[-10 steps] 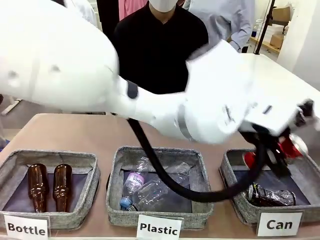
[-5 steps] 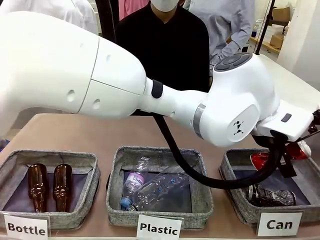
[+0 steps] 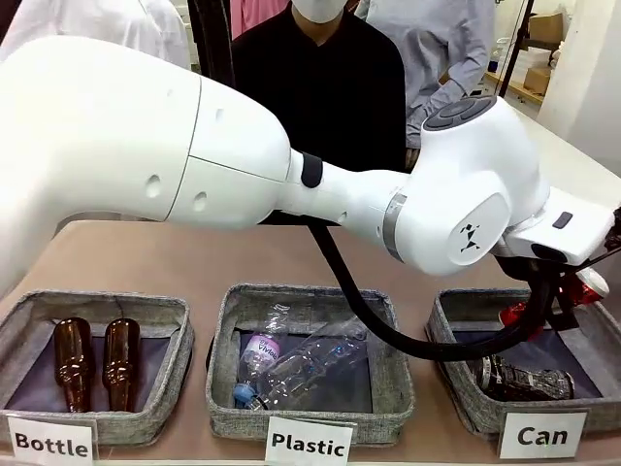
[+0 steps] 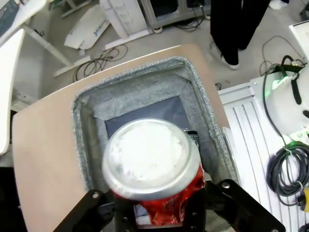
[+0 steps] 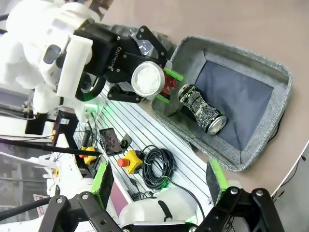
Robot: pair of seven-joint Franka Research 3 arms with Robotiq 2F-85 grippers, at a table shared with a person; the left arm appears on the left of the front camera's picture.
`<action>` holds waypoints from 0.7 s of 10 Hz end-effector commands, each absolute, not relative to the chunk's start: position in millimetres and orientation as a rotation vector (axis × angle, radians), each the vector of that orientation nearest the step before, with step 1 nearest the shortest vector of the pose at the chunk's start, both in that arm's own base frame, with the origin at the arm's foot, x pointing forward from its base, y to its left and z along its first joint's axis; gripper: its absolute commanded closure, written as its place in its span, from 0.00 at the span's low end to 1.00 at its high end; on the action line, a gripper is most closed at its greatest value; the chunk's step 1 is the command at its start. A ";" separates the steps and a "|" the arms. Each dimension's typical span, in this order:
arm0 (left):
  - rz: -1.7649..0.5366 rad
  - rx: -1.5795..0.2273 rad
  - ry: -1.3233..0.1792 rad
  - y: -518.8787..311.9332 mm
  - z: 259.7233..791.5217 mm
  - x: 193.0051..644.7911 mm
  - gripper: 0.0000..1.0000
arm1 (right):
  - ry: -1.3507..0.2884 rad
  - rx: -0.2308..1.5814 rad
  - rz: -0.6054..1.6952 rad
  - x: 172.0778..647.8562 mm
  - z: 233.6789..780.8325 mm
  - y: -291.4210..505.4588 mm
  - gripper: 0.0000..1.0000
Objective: Sort the can waste into the basket.
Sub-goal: Pick up the can waste from the table and place it in the right Fabric basket.
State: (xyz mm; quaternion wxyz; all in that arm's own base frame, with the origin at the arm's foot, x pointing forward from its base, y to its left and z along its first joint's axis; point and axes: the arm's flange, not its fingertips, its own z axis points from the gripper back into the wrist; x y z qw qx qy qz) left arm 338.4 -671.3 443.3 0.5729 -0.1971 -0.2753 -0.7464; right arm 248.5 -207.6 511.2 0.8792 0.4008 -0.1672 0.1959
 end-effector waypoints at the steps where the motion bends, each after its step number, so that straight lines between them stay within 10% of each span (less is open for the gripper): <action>1: -1.730 -0.469 -0.668 -662.3 450.7 333.3 0.19 | -0.340 0.833 0.417 247.1 511.5 -206.5 0.00; 3: -1.725 -0.472 -0.685 -653.1 453.0 332.9 0.00 | -0.340 0.833 0.417 247.1 511.5 -206.5 0.00; 7: -1.706 -0.569 -0.514 -593.7 481.2 313.9 0.00 | -0.351 0.821 0.399 253.9 509.9 -198.8 0.00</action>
